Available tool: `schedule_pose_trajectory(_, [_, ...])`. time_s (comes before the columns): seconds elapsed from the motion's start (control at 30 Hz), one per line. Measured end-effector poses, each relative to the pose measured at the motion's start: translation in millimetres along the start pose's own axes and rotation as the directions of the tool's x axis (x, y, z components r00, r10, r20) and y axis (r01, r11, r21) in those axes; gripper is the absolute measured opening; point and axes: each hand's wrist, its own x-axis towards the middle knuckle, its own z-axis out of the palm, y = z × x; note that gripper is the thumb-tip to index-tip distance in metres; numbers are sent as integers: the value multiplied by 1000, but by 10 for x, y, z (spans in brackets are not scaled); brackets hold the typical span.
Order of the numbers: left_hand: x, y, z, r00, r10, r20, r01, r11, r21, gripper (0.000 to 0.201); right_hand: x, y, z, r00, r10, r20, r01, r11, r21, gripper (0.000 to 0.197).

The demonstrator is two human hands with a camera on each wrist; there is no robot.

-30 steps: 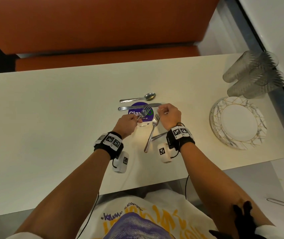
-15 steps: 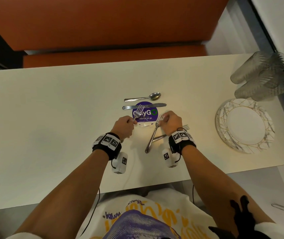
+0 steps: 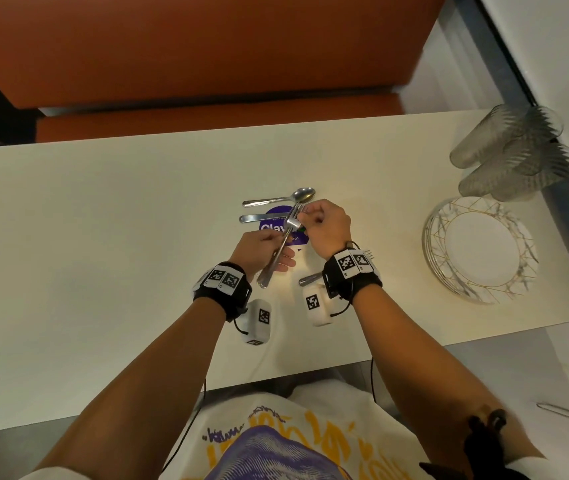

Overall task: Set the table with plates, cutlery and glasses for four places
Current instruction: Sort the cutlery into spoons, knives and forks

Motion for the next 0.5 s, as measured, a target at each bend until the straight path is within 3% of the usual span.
schedule_pose_trajectory(0.2, [-45,17,8,999,-41,16,42,990,-132,27,-45,0,53,991,-72,-112,68,997,-41,11])
schedule_pose_trajectory(0.33, [-34,24,-1,997,-66,44,73,980,-186,27,-48,13,53,993,-19,-119,23,999,30,30])
schedule_pose_trajectory(0.5, [-50,54,13,996,-77,43,84,978,-190,29,-9,36,41,998,-43,-51,41,998,-50,14])
